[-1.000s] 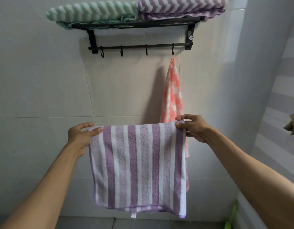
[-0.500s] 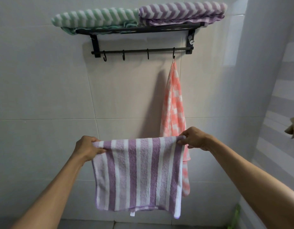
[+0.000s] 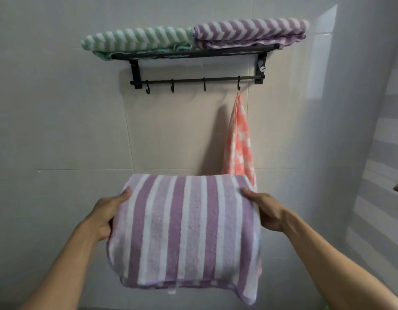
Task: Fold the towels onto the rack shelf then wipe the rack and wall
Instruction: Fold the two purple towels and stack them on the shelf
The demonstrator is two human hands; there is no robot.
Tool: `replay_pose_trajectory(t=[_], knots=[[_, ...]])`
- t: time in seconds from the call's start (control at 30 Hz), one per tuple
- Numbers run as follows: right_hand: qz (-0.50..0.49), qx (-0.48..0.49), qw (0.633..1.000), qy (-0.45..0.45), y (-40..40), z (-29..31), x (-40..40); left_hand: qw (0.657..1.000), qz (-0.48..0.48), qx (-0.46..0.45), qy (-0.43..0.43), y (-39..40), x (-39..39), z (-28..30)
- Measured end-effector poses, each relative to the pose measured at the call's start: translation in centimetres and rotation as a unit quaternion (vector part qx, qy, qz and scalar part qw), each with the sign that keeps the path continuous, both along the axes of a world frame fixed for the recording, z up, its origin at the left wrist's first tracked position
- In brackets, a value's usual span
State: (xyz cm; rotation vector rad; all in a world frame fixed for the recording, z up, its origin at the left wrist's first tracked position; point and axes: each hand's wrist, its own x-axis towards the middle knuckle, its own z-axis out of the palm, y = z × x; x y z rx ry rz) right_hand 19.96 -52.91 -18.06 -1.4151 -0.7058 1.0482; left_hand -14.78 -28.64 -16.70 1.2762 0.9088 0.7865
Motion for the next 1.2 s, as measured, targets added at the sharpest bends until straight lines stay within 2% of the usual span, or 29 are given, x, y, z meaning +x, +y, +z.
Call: replay_pose_trajectory(t=[0.07,0.13,0.23,0.33,0.47,0.53,0.6,0.67,0.73,0.77,0.83,0.9,1.0,1.1,1.2], knots=[[0.040,-0.006,0.998,0.045,-0.5,-0.5,-0.8,0.997,-0.070,-0.015,0.044,-0.4,-0.5,-0.3],[0.051,-0.017,0.998,0.028,-0.7,-1.7,-1.1,0.993,-0.095,-0.016,0.071,-1.5,-0.7,-1.7],[0.044,0.004,0.994,0.104,-0.7,-3.3,-0.8,0.998,-0.050,-0.039,0.021,-2.1,-0.3,-3.0],[0.073,-0.003,0.987,0.144,-0.9,-3.9,-0.8,0.994,-0.088,-0.059,0.005,-2.0,-0.4,-2.6],[0.054,-0.034,0.993,0.102,-0.4,-3.6,-1.5,0.993,-0.096,-0.033,0.060,-2.2,-0.5,-2.8],[0.031,-0.005,0.997,0.064,0.2,-0.7,-1.9,0.994,-0.100,-0.012,0.042,-2.3,-0.2,-0.9],[-0.006,0.084,0.996,-0.013,0.6,4.0,-1.8,0.994,-0.087,0.064,-0.034,-1.4,0.0,2.4],[-0.030,0.214,0.973,-0.084,0.4,9.1,-1.6,0.979,-0.020,0.168,-0.114,-0.7,-0.2,6.4],[-0.063,0.303,0.940,-0.144,-0.2,12.7,-1.7,0.958,0.041,0.238,-0.154,-0.8,-0.5,9.8],[-0.085,0.310,0.930,-0.181,-0.2,13.2,-1.6,0.952,0.066,0.258,-0.152,-0.8,-0.5,10.8],[-0.120,0.294,0.920,-0.230,0.0,13.0,-1.5,0.945,0.102,0.281,-0.131,-1.0,-0.4,11.4],[-0.145,0.276,0.918,-0.244,0.6,12.7,-1.7,0.950,0.095,0.280,-0.105,-1.3,-0.3,11.3],[-0.215,0.214,0.936,-0.176,1.0,12.7,-1.4,0.961,0.067,0.236,-0.130,-2.5,0.0,11.9],[-0.142,0.229,0.951,-0.154,1.4,11.8,-0.5,0.972,0.084,0.175,-0.134,-2.6,0.1,12.2],[-0.135,0.172,0.965,-0.144,1.4,10.8,0.1,0.981,0.084,0.171,-0.023,-2.1,-0.3,11.3]])
